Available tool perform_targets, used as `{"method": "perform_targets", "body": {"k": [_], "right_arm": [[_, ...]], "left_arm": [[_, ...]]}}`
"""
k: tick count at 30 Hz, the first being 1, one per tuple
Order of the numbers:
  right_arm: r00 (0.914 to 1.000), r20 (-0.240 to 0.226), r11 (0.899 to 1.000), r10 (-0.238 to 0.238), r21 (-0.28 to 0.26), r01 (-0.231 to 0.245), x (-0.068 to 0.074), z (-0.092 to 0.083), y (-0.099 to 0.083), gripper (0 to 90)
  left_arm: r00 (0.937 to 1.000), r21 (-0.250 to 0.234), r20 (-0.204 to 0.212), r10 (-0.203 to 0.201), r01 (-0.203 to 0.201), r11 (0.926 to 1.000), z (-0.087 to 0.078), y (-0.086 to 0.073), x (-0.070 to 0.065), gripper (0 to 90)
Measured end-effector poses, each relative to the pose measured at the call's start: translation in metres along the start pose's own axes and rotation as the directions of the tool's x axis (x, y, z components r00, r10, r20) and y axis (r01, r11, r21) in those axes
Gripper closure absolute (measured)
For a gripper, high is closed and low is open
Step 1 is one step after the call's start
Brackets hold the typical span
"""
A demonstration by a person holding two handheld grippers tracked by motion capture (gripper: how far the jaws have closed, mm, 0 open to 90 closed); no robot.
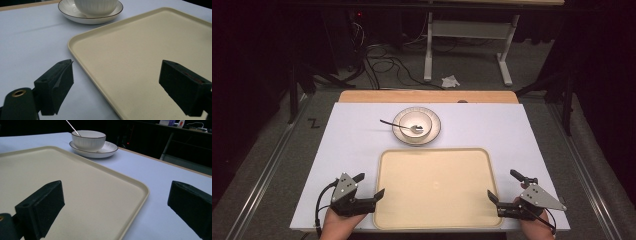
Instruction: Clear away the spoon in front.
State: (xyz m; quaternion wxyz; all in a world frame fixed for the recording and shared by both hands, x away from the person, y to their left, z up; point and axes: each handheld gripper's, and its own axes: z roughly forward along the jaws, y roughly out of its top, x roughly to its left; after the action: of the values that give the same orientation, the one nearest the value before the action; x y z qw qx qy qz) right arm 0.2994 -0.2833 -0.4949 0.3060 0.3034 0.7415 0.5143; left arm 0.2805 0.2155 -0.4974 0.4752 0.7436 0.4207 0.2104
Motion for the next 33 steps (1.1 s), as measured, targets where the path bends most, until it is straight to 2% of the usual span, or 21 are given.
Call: {"method": "perform_targets", "body": {"k": [8,11,17,23,33], "right_arm": [[1.0000,-0.001,1.000,0.000,-0.007,0.000,-0.0015,-0.0047,-0.0007,1.5],[1.0000,-0.002,1.000,-0.001,-0.004,0.001,-0.0003,-0.0030,0.0001,1.5],[0.9999,-0.011,1.000,-0.012,0.003,0.012,0.0014,-0.0013,-0.0003,1.5],[0.9999,-0.011,1.000,-0.009,0.002,0.009,0.0010,-0.0014,-0.0005,1.5],[0.9999,-0.012,1.000,-0.009,0.008,0.009,0.0018,-0.0012,-0.0009,1.5]], "left_arm": [[1.0000,0.006,0.002,0.001,-0.001,1.0000,0.0041,0.0011,-0.0006,13.1],[1.0000,0.006,0.002,0.005,-0.005,1.0000,0.0027,0.0004,-0.0004,13.1],[0.9999,-0.006,-0.001,-0.017,0.017,0.9998,0.0002,0.0002,0.0042,13.4],[1.0000,0.002,0.001,-0.008,0.008,1.0000,0.0013,0.0006,0.0030,13.4],[0.9999,0.004,-0.005,-0.016,0.016,0.9999,0.0016,-0.0001,0.0050,13.5]]}}
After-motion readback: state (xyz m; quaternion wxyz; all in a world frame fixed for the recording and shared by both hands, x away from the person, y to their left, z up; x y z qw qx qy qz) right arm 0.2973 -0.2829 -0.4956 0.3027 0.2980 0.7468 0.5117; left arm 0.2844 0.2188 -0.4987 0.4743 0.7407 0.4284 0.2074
